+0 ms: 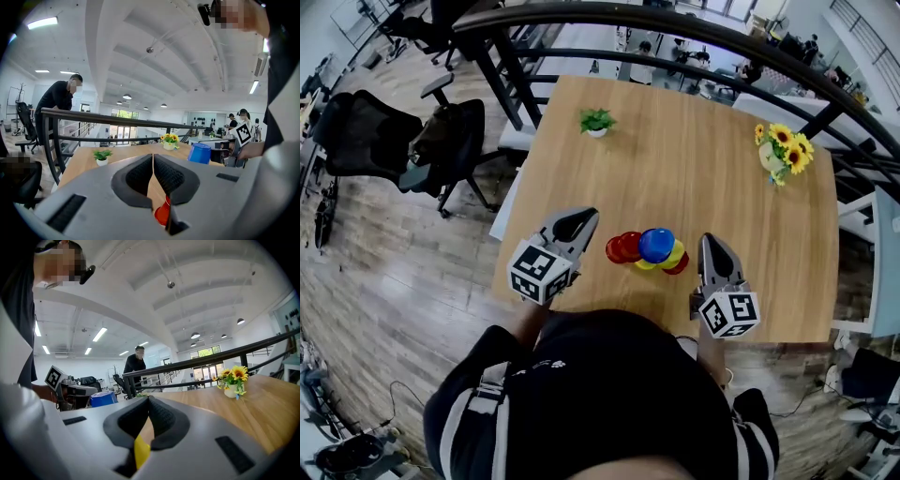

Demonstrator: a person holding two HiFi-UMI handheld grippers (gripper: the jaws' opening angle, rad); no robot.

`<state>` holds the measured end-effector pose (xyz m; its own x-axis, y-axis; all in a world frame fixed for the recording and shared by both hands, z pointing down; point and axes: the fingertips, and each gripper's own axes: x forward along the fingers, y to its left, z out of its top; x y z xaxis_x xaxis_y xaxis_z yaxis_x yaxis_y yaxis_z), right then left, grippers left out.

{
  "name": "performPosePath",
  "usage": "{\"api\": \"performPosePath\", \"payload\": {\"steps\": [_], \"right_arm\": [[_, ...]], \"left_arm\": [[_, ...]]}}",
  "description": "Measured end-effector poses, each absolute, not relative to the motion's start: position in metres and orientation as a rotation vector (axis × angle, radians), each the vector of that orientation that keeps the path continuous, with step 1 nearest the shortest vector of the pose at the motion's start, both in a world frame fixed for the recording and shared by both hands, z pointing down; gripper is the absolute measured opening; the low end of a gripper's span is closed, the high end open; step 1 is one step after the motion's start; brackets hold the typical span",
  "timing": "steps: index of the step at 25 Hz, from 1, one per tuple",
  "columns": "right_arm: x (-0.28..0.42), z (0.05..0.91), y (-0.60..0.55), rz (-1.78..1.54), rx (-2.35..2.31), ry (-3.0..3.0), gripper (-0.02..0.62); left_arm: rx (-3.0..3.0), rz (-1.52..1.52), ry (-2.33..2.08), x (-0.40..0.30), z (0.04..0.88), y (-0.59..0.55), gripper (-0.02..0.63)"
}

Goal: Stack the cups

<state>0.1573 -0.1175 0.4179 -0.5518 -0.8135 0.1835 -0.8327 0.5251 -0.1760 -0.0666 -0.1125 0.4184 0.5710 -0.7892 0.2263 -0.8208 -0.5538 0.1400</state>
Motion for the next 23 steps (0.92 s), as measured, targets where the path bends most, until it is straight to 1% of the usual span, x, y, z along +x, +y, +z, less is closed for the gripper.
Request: {"api": "performPosePath", "payload": {"steps": [23], "right_arm": [[0.1597, 0.4209, -0.1095, 0.425, 1.445, -2.682, 0.005]], "left_arm": [[2.576, 0.193, -1.351, -0.0662, 0.4145, -0.1082, 0.017]]}}
